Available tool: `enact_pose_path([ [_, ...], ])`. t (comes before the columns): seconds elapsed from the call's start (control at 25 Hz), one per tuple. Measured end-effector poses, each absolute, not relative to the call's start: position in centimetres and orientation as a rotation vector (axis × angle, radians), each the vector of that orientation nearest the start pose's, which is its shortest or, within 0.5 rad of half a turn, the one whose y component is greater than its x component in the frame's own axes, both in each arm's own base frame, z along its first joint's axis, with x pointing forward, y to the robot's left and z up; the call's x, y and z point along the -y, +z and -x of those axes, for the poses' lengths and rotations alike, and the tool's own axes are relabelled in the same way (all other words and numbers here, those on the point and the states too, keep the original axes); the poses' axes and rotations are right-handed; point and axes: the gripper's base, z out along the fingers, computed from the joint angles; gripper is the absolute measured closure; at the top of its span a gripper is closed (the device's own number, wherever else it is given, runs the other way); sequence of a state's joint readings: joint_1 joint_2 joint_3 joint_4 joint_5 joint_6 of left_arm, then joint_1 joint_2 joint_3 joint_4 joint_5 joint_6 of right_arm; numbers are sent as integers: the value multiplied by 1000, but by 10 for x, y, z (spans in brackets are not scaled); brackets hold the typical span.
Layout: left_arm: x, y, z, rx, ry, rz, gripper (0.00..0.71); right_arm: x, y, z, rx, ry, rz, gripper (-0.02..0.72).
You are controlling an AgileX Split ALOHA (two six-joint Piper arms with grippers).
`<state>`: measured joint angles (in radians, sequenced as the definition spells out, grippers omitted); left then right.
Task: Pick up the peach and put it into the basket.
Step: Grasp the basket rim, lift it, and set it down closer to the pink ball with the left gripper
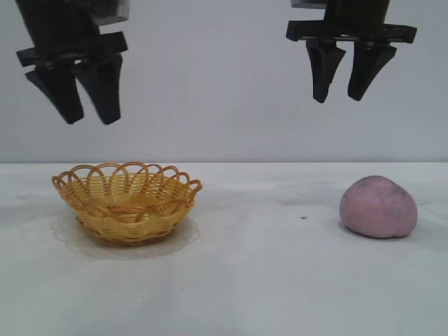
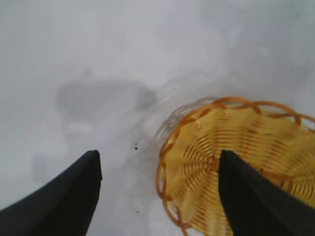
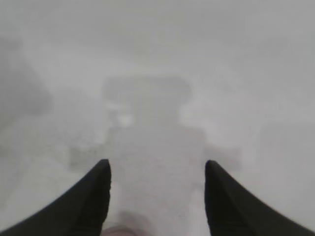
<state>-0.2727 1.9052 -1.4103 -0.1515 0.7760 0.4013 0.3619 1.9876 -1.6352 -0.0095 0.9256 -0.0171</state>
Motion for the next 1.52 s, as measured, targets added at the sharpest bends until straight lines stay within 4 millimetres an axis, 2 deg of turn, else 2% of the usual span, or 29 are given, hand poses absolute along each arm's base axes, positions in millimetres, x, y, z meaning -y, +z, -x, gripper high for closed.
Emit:
enact_pose_path([
  [0.2,118,219,-384,-2601,-115,-981,211,-152,237,-403,-2714,79,526,284],
  [0.4,124,232,-394,-2597,-152,-1112,211,-152,237,-403,-2714,79,526,284],
  [0.64,131,213,-415,-2734,-215,-1216,211,-152,237,-403,-2714,79,526,284],
  [0.8,135,205,-428,-2734,-217,-1224,211,-152,237,-403,-2714,79,526,284],
  [1.24,138,166,-434,-2810,-255,-1263,211,-152,237,-403,-2714,79,526,284],
  [1.4,147,157,-433,-2809,-257,-1311,211,-152,237,-404,-2712,80,526,284],
  [1.52,153,150,-431,-2807,-233,-1365,311,-152,237,-404,-2712,80,526,284],
])
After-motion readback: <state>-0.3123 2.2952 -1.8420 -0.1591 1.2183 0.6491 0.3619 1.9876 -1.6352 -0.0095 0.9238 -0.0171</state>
